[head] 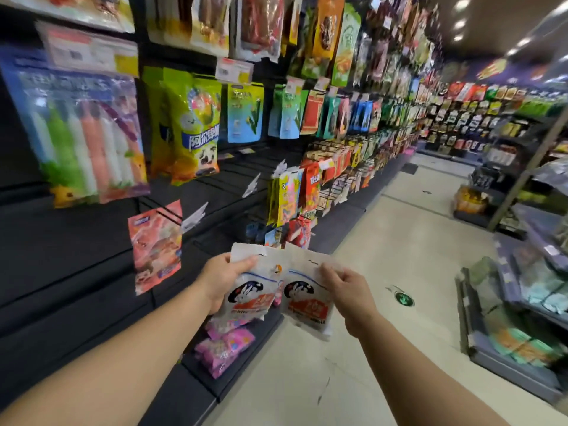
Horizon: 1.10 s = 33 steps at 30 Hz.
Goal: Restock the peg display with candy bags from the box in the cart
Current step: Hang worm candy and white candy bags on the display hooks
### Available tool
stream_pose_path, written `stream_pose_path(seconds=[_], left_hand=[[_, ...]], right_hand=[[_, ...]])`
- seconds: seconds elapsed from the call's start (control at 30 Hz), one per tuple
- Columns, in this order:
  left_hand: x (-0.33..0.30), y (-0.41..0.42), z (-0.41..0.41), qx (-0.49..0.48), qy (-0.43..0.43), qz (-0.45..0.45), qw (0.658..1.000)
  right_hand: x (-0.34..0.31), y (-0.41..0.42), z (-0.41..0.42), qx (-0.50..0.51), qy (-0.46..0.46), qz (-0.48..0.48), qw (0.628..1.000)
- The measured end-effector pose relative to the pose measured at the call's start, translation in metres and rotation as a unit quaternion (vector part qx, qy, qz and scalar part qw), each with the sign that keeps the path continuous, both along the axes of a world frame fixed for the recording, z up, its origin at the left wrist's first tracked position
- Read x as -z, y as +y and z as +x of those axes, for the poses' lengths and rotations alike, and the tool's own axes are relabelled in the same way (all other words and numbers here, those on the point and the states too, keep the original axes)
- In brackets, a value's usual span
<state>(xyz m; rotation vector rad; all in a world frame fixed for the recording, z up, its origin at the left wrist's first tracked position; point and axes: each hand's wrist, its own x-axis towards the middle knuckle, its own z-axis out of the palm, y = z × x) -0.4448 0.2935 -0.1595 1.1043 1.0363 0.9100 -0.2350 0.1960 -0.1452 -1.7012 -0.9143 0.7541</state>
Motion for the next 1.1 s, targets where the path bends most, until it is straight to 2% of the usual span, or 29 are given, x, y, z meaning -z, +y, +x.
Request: stream_pose_path(seconds=[0.23, 0.5, 0.67, 0.9, 1.1], left_hand=[[0.018, 0.084, 0.062, -0.044, 0.024, 0.031, 0.998], [0.029, 0.159, 0.129, -0.175, -0.018, -0.005, 0.984], [0.032, 0.185, 0.171, -0.225, 0.001, -0.024, 0.974], [0.05, 0.202, 0.183, -0.31, 0.008, -0.051, 0.95], [0.063, 0.227, 0.166, -0.325, -0.017, -0.068, 0.943]], right_hand=[[0.021, 0.099, 0.064, 0.018, 0.081, -0.005, 0.997], [0.034, 0.225, 0.141, -0.106, 0.011, -0.027, 0.994], [0.019, 0.29, 0.186, -0.172, 0.001, -0.034, 0.985], [0.028, 0.358, 0.187, -0.269, -0.01, -0.057, 0.961], [0.028, 0.413, 0.162, -0.286, 0.036, -0.06, 0.956]])
